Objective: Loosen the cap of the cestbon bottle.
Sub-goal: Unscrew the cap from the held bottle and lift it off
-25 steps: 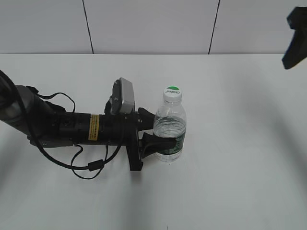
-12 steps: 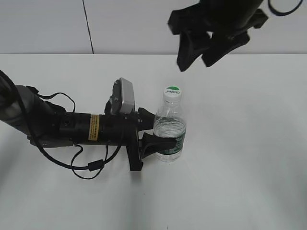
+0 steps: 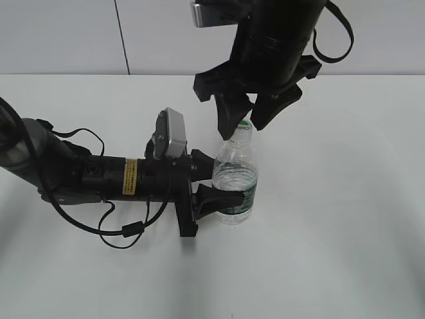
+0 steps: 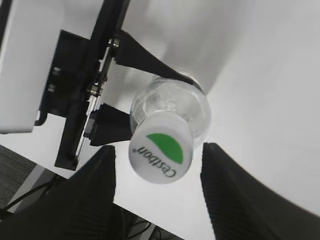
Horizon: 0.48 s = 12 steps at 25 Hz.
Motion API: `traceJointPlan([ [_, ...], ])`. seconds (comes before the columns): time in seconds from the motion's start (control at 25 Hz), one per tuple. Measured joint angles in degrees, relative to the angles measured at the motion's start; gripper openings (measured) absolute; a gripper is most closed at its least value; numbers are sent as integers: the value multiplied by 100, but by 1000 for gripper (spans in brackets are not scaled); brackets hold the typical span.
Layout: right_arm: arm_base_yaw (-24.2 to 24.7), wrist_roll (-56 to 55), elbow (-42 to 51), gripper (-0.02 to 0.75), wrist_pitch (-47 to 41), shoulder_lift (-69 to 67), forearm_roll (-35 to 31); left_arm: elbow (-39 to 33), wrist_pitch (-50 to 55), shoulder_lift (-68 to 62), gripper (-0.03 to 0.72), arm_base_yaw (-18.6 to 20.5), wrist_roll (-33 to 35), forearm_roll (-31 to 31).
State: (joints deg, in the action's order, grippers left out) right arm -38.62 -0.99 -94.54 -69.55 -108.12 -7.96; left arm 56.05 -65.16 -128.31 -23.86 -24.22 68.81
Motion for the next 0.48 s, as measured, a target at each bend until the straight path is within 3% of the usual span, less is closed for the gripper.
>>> traceJointPlan([
  [0.48,0,-58,0,424,-12,-34,74,0,0,0,350,0,0,0],
])
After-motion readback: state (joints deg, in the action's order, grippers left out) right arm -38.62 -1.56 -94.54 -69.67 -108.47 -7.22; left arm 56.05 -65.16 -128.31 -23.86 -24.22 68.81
